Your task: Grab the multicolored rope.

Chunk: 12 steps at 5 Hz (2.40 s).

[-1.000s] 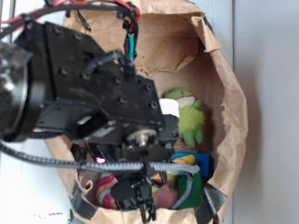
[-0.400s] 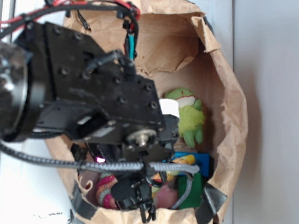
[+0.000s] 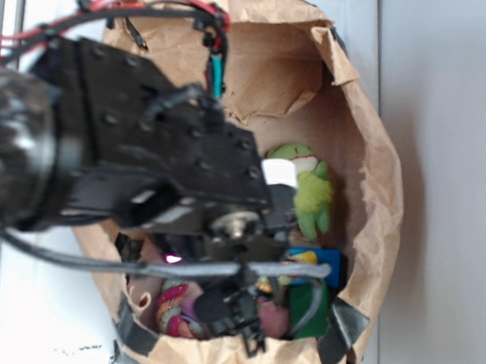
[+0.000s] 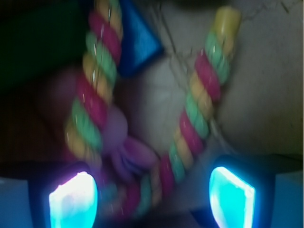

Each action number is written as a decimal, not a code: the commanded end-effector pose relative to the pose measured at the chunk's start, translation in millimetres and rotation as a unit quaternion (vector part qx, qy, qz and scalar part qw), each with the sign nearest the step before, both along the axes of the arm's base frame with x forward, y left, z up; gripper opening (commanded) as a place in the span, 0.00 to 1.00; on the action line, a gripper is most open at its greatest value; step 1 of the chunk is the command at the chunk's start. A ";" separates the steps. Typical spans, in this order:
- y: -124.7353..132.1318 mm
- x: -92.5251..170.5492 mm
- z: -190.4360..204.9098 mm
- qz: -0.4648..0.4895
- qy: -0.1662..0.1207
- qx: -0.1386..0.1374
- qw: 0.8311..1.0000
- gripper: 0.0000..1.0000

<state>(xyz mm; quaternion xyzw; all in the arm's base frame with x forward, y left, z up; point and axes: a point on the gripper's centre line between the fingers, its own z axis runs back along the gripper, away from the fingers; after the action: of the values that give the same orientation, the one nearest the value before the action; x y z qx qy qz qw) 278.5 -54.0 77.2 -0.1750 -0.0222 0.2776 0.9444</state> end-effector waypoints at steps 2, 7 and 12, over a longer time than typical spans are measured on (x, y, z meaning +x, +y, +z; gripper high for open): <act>-9.3 26.2 29.8 -0.019 -0.016 -0.065 0.998 1.00; -37.4 10.9 -4.2 -0.021 -0.029 -0.044 0.998 1.00; -41.6 14.2 -27.2 -0.002 -0.032 -0.004 0.999 0.00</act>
<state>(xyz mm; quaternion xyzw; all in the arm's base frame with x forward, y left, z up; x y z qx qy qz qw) 292.8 -85.1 47.5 -0.1863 -0.0510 0.2842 0.9391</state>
